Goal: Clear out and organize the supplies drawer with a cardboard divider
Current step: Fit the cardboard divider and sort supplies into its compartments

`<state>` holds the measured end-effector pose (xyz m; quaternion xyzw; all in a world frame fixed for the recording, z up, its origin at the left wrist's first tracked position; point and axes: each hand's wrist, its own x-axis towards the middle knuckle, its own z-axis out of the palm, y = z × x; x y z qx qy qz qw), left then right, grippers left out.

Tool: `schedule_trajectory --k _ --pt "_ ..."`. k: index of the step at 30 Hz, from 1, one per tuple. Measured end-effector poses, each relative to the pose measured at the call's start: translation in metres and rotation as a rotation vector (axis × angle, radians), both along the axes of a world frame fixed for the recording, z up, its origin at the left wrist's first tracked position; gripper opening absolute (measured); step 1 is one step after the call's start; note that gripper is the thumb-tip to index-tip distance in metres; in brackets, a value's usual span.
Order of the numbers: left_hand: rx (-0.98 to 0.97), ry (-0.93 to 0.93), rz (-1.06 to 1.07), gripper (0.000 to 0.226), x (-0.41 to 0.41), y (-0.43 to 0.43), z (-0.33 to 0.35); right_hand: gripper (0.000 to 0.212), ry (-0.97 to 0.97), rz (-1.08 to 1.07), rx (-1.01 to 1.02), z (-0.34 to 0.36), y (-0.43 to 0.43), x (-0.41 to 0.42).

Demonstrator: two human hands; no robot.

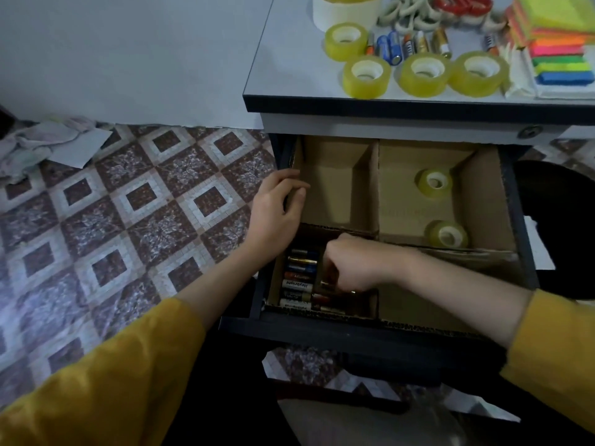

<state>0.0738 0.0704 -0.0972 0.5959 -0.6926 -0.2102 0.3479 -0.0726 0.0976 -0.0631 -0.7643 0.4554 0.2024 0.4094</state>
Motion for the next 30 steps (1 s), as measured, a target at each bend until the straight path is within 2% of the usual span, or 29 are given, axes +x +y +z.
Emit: schedule_trajectory --k 2,4,6,17,23,27,30 --pt "0.002 0.006 -0.010 0.023 -0.001 0.001 -0.003 0.019 0.070 0.026 -0.013 -0.010 0.001 0.007" --pt "0.001 0.013 -0.015 0.029 -0.001 0.000 -0.004 0.006 0.102 0.030 -0.047 -0.018 0.000 0.011" --pt "0.006 0.019 -0.015 0.033 -0.001 0.000 -0.005 0.020 0.111 0.001 -0.042 -0.024 -0.003 0.014" --pt "-0.004 0.000 -0.011 0.037 -0.003 -0.001 -0.005 0.013 0.071 -0.043 0.003 -0.023 -0.009 0.014" --pt "-0.003 -0.014 -0.009 0.036 -0.003 0.000 -0.004 0.007 0.048 -0.051 -0.110 -0.020 -0.004 0.011" --pt "-0.020 -0.050 -0.008 0.030 -0.003 0.000 -0.003 0.033 0.048 -0.028 -0.213 -0.012 0.002 0.009" --pt "-0.033 -0.089 0.002 0.022 -0.004 0.000 -0.001 0.030 -0.010 -0.088 -0.278 0.000 0.002 0.004"
